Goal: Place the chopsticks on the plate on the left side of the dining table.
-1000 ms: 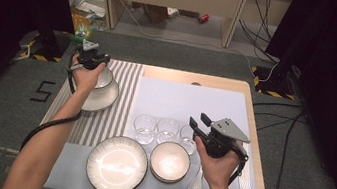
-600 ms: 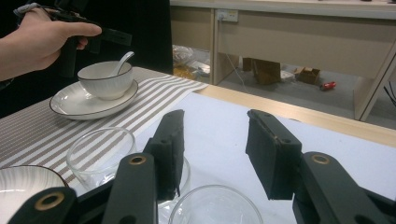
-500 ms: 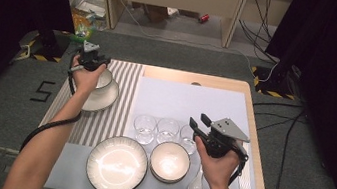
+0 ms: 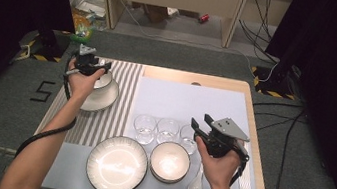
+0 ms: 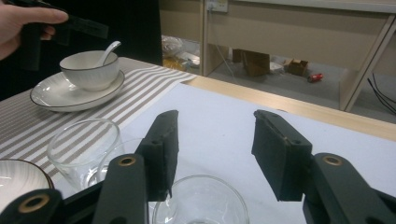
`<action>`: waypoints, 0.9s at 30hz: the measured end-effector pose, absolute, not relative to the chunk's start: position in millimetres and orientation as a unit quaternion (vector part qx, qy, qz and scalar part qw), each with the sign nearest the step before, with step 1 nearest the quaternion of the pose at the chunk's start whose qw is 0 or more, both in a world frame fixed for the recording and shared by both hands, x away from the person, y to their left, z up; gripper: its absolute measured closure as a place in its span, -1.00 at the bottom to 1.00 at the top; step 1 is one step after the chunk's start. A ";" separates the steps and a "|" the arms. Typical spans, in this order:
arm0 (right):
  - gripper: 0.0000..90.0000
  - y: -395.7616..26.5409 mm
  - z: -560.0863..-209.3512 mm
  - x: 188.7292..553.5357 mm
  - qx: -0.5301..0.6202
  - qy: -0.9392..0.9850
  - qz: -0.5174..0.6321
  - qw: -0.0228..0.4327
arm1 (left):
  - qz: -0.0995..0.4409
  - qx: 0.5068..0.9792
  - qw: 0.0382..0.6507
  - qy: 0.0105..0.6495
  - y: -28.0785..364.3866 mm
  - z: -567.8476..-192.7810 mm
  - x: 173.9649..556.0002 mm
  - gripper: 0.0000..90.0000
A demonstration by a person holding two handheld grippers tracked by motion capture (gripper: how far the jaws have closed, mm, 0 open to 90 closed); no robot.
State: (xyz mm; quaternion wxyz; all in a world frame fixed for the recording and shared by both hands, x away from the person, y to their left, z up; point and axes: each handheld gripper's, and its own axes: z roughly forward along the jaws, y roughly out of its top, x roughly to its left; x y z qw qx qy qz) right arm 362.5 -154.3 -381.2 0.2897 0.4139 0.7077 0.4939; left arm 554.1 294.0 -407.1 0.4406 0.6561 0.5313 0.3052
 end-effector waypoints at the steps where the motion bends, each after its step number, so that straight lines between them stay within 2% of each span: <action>1: 0.11 -154.7 -381.5 363.1 0.413 0.709 0.492 0.292 | 0.305 0.655 0.443 0.531 294.0 -406.1 552.1 -0.15; 6: 0.06 -154.9 -382.8 363.9 0.419 0.711 0.483 0.293 | 0.307 0.654 0.445 0.529 292.7 -399.9 540.2 -0.22; 27: 0.07 -163.3 -382.1 363.6 0.435 0.715 0.467 0.286 | 0.304 0.672 0.470 0.485 281.0 -384.6 475.0 -0.29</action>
